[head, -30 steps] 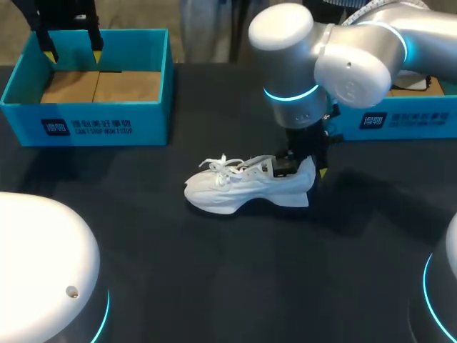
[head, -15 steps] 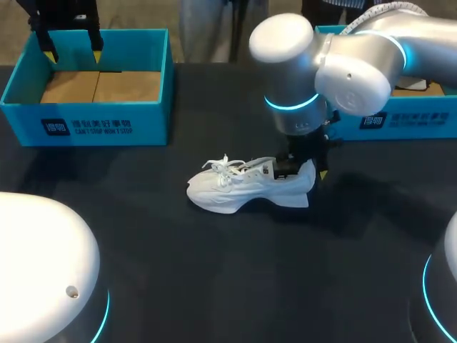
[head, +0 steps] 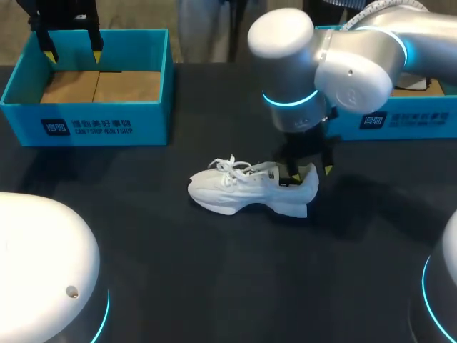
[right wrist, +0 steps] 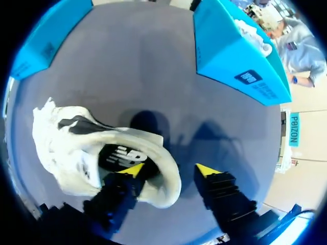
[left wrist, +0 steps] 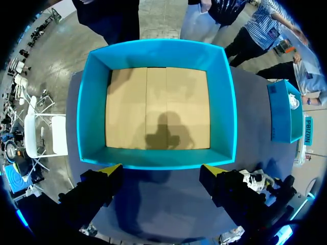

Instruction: Take the shoe out of the shoebox, open the shoe tongue, remove and reinsert the insole, then place the shoe into the shoebox

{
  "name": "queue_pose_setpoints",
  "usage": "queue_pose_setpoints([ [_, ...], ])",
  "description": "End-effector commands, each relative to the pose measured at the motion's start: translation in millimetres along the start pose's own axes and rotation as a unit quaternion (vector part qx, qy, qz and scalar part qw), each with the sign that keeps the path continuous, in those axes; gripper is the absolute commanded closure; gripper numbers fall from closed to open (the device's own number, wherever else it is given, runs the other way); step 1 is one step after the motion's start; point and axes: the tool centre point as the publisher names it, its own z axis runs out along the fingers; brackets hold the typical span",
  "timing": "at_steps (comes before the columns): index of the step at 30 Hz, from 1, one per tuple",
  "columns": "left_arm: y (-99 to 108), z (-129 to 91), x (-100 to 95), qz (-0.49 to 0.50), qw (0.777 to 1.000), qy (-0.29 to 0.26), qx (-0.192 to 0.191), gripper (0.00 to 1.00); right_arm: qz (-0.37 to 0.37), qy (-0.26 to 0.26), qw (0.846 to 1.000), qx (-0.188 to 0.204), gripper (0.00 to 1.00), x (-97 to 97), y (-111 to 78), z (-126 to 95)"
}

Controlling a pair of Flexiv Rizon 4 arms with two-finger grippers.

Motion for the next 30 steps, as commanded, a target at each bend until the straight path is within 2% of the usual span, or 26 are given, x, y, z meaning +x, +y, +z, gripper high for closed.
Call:
queue_pose_setpoints([
  [1, 0.0, -0.6, -0.1, 0.0, 1.0, 0.0, -0.001, 0.0, -0.014, 0.007, 1.0, -0.018, 0.0, -11.4, -8.1, -21.3],
  [6, 0.0, -0.6, -0.1, 0.0, 1.0, 0.0, -0.001, 0.0, -0.06, 0.05, 0.995, -0.061, 0.0, -16.1, -1.0, -46.7],
  [8, 0.0, -0.6, -0.1, 0.0, 1.0, 0.0, -0.001, 0.0, -0.099, 0.048, 0.99, -0.084, 0.0, -16.0, 2.8, -56.8],
  [12, 0.0, -0.6, -0.1, 0.0, 1.0, 0.0, -0.001, 0.0, -0.196, 0.075, 0.968, -0.137, 0.0, -15.4, 10.9, -77.2],
  [15, 0.0, -0.6, -0.1, 0.0, 1.0, 0.0, -0.001, 0.0, -0.295, 0.07, 0.937, -0.174, 0.0, -10.7, 17.7, -94.7],
  [16, 0.0, -0.6, -0.1, 0.0, 1.0, 0.0, -0.001, 0.0, -0.311, 0.069, 0.931, -0.18, 0.0, -10.0, 18.9, -97.0],
  [22, 0.0, -0.6, -0.1, 0.0, 1.0, 0.0, -0.001, 0.0, -0.492, 0.118, 0.827, -0.244, 0.0, -4.5, 28.1, -111.8],
  [23, 0.0, -0.6, -0.1, 0.0, 1.0, 0.0, -0.001, 0.0, -0.52, 0.129, 0.806, -0.251, 0.0, -3.9, 28.9, -114.0],
  [25, 0.0, -0.6, -0.1, 0.0, 1.0, 0.0, -0.001, 0.0, -0.562, 0.132, 0.778, -0.249, 0.0, -2.7, 31.0, -116.2],
  [30, 0.0, -0.6, -0.1, 0.0, 1.0, 0.0, -0.001, 0.0, -0.562, 0.132, 0.778, -0.249, 0.0, -2.7, 31.0, -116.2],
])
